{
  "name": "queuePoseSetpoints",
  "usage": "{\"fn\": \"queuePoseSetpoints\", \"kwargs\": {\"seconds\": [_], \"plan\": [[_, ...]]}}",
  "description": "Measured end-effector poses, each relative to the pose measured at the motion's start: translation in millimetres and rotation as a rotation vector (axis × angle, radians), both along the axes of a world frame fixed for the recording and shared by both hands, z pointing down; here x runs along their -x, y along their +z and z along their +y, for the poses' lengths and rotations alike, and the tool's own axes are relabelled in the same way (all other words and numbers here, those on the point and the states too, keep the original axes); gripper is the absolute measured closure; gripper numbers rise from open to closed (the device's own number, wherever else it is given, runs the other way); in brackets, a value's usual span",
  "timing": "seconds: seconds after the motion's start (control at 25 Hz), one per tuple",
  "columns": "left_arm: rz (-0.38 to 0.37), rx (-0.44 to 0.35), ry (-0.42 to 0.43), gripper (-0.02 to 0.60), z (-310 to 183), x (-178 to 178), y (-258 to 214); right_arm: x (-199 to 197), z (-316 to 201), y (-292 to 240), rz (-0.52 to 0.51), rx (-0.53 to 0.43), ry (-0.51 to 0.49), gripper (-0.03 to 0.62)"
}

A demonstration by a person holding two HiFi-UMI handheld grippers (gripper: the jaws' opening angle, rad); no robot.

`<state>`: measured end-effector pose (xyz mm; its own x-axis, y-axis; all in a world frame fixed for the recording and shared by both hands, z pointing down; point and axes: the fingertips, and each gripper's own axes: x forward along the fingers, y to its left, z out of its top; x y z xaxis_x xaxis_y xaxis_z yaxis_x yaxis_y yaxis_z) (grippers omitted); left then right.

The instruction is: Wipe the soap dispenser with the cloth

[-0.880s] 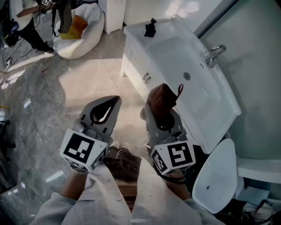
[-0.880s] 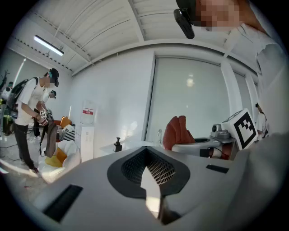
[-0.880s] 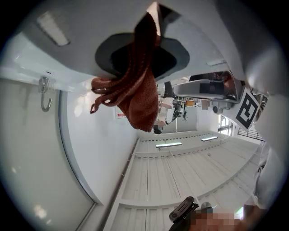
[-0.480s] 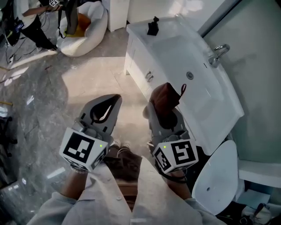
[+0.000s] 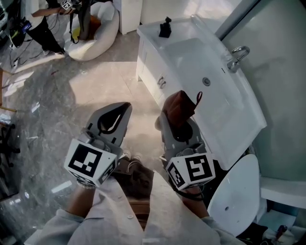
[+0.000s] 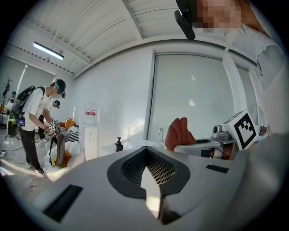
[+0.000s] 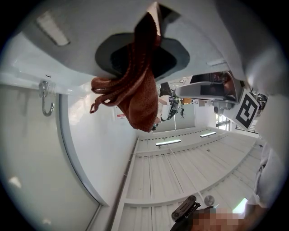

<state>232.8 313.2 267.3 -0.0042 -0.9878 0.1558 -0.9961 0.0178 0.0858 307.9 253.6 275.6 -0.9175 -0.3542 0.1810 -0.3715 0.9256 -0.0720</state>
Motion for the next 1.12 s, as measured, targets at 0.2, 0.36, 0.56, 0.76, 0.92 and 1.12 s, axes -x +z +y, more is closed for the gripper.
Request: {"fn": "queuePoseSetpoints", "kwargs": {"seconds": [0.2,0.36,0.56,0.76,0.92,1.12], "plan": [[-0.025,0.002,-0.039,0.577,9,-4,-3,-7,-3,5,-0.024,0.017,-0.013,0.511],[-0.029,-0.005,-0.058,0.577,14,-5,-4,-7,-3,5,-0.03,0.016,-0.019,0.511],[-0.029,-0.015,-0.064,0.577,12,5,-7,-2,-8,2,-0.033,0.008,-0.01,0.511],[-0.034,-0.025,-0.054,0.577,6,23,-5,7,-16,7,-0.025,0.007,0.02,0.511],[-0.033,-0.033,-0.039,0.577,2,49,-6,27,-20,8,-0.022,0.02,0.055,0.511],[-0.028,-0.03,-0.003,0.577,-1,85,-6,68,-20,5,-0.02,0.012,0.068,0.511]]}}
